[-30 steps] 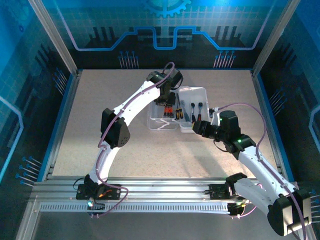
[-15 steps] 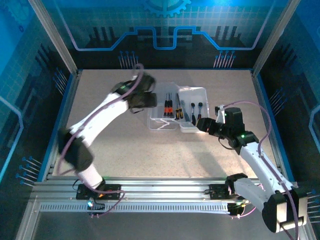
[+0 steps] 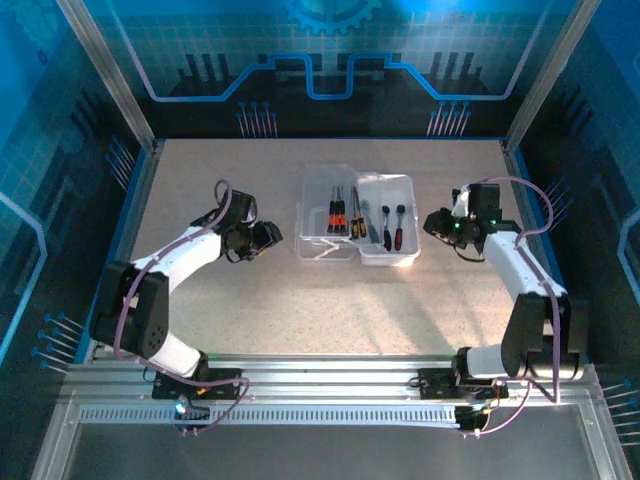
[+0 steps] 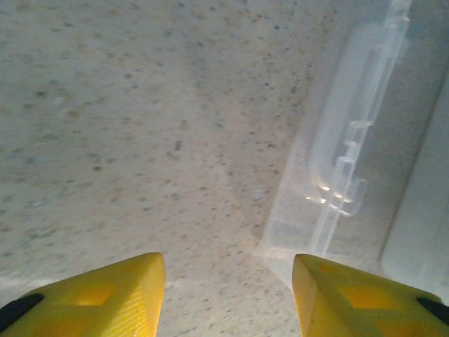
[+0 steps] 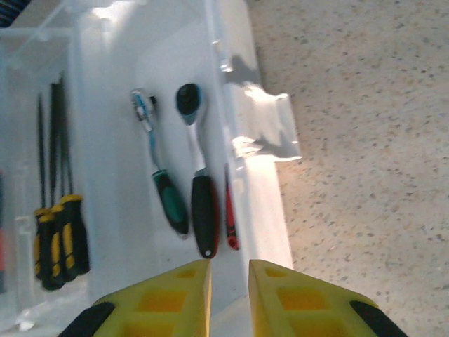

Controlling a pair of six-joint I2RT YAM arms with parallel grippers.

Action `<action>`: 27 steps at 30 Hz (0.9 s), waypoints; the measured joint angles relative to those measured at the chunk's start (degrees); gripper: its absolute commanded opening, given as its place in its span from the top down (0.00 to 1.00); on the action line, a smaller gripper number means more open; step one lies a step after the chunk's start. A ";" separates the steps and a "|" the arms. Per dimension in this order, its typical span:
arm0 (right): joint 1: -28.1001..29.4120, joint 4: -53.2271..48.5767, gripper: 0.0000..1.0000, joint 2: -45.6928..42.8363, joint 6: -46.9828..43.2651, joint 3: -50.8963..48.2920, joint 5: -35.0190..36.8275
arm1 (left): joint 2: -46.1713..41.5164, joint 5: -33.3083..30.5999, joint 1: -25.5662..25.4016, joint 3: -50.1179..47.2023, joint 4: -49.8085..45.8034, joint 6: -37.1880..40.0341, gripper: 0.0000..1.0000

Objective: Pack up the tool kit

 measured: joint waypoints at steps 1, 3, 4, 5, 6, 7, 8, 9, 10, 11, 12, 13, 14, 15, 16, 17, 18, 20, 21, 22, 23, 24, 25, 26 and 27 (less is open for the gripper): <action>-0.52 0.07 0.75 1.27 -0.02 0.24 -0.13 | 0.46 1.36 0.00 0.02 1.07 0.20 0.49; -1.16 -0.04 0.74 2.67 -0.02 0.24 -0.24 | 1.46 4.09 0.00 0.26 2.51 1.07 0.50; -1.42 -0.02 0.73 3.15 0.00 0.24 -0.26 | 2.49 5.62 0.00 0.72 2.91 1.79 0.51; -1.53 0.02 0.73 3.50 0.00 0.22 -0.31 | 3.65 6.95 0.00 1.31 3.34 2.36 0.52; -1.55 0.07 0.72 3.72 0.02 0.17 -0.52 | 4.72 8.04 0.00 1.68 3.87 2.91 0.52; -1.55 0.20 0.72 3.89 0.02 0.02 -0.74 | 5.97 9.11 0.00 1.97 4.59 3.23 0.53; -1.53 0.39 0.72 4.00 0.02 -0.20 -0.96 | 7.02 10.12 0.00 1.99 5.42 3.30 0.55; -1.53 0.46 0.72 4.02 0.00 -0.44 -1.07 | 7.85 10.95 0.00 1.99 5.92 3.32 0.55; -1.55 0.55 0.72 4.02 0.00 -0.87 -1.09 | 8.66 11.63 -0.11 1.99 6.47 3.28 0.56; -1.55 0.66 0.72 4.00 0.00 -1.46 -1.07 | 9.38 12.35 -0.22 1.97 7.08 3.26 0.56; -1.55 0.68 0.72 4.00 0.00 -1.97 -1.01 | 9.68 12.83 -0.33 1.92 7.65 3.30 0.56; -1.55 0.70 0.72 4.00 0.00 -2.73 -0.85 | 9.75 13.03 -0.44 1.92 8.04 3.37 0.57; -1.55 0.63 0.71 4.00 0.00 -3.52 -0.83 | 9.77 13.18 -0.68 1.92 8.46 3.48 0.57; -1.55 0.63 0.71 4.00 -0.02 -4.04 -0.81 | 9.81 13.18 -1.03 1.92 8.70 3.61 0.57; -1.55 0.61 0.71 4.00 -0.02 -4.66 -0.76 | 9.88 13.20 -1.53 1.92 8.96 3.96 0.57; -1.55 0.52 0.71 4.00 -0.02 -5.16 -0.68 | 9.92 13.18 -1.97 1.92 9.18 4.35 0.57; -1.55 0.48 0.71 4.00 -0.02 -5.44 -0.68 | 9.92 13.16 -2.29 1.90 9.33 4.50 0.57; -1.55 0.44 0.71 4.00 -0.04 -5.73 -0.63 | 9.92 13.16 -2.93 1.88 9.40 4.74 0.58; -1.55 0.44 0.71 4.00 -0.07 -5.73 -0.61 | 10.01 13.18 -3.17 1.88 9.44 4.76 0.60; -1.55 0.46 0.71 4.00 -0.20 -5.73 -0.63 | 10.16 13.16 -3.41 1.88 9.57 4.85 0.64; -1.55 0.48 0.71 4.02 -0.26 -5.73 -0.63 | 10.40 13.00 -3.58 1.88 9.73 5.07 0.68; -1.55 0.46 0.71 4.07 -0.42 -5.73 -0.63 | 10.73 12.85 -3.78 1.90 9.73 5.27 0.71; -1.55 0.48 0.71 4.13 -0.44 -5.73 -0.63 | 11.19 12.50 -3.98 1.90 9.73 5.49 0.74; -1.55 0.48 0.71 4.24 -0.57 -5.73 -0.61 | 11.72 12.24 -4.22 1.92 9.70 5.64 0.77; -1.55 0.55 0.71 4.46 -0.68 -5.73 -0.57 | 12.20 11.91 -4.35 1.92 9.68 5.79 0.79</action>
